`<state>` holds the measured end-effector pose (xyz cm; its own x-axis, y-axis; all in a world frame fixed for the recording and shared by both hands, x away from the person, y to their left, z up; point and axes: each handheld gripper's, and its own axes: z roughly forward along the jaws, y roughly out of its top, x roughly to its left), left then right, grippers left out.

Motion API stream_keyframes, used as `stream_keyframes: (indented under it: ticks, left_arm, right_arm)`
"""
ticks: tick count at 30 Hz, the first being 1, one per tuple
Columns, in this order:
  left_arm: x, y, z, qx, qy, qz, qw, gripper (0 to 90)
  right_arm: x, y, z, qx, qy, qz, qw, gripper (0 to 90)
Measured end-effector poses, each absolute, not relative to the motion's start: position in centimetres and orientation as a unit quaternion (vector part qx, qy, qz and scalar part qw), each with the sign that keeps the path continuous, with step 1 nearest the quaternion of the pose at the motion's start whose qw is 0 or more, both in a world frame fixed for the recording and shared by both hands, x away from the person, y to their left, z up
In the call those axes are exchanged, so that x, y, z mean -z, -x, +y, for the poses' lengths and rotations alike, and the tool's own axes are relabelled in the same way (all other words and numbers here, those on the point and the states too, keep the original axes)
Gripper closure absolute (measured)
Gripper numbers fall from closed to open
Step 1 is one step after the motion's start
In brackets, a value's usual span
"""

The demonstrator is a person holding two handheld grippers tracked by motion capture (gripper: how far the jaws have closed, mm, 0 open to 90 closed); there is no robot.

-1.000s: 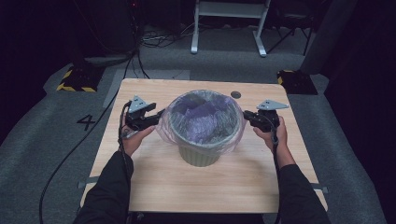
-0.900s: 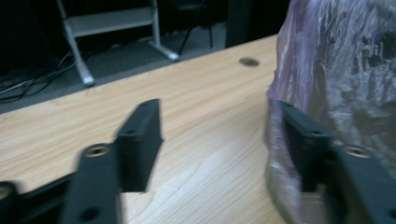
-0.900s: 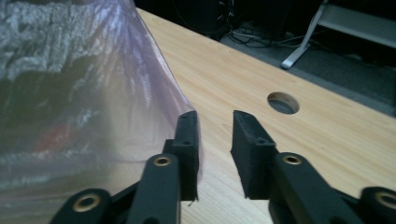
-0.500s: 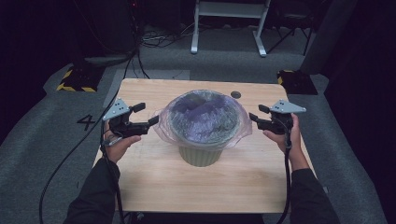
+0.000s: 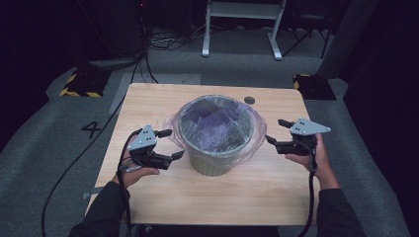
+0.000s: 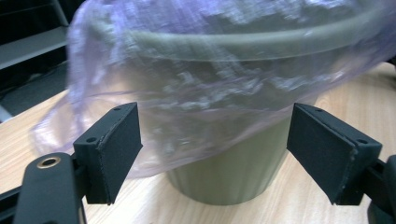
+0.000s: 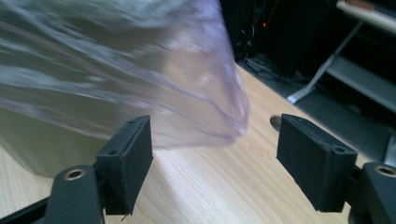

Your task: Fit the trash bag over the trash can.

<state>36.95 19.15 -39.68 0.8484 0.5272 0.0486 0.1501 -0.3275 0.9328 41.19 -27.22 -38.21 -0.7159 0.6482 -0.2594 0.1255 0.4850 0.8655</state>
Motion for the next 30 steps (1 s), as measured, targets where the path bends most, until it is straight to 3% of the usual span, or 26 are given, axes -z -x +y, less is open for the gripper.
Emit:
stream_keyframes:
  ticks: [6,13,17,19,21,30]
  left_arm:
    - [40.0,-37.3,17.9,-0.184,-0.805,0.208,0.525,32.2]
    - [40.2,-37.6,18.0,-0.178,-0.808,0.201,0.525,61.3]
    - [40.3,-37.4,17.9,-0.188,-0.814,0.191,0.515,80.5]
    - [40.5,-37.4,17.8,-0.192,-0.815,0.195,0.511,87.9]
    - [40.7,-37.4,17.8,-0.190,-0.819,0.196,0.506,89.4]
    - [42.4,-37.7,17.3,-0.186,-0.835,0.198,0.478,89.6]
  right_arm:
    - [38.0,-39.7,-25.3,-0.453,-0.187,0.817,0.304,31.2]
    - [38.9,-38.7,-23.2,-0.425,-0.146,0.837,0.313,30.5]
    - [38.6,-38.6,-23.5,-0.464,-0.148,0.818,0.305,70.1]
    - [38.7,-38.5,-23.5,-0.461,-0.142,0.820,0.307,81.7]
    - [39.0,-38.5,-23.5,-0.461,-0.137,0.825,0.299,90.0]
    - [41.7,-38.9,-23.8,-0.447,-0.150,0.844,0.256,90.0]
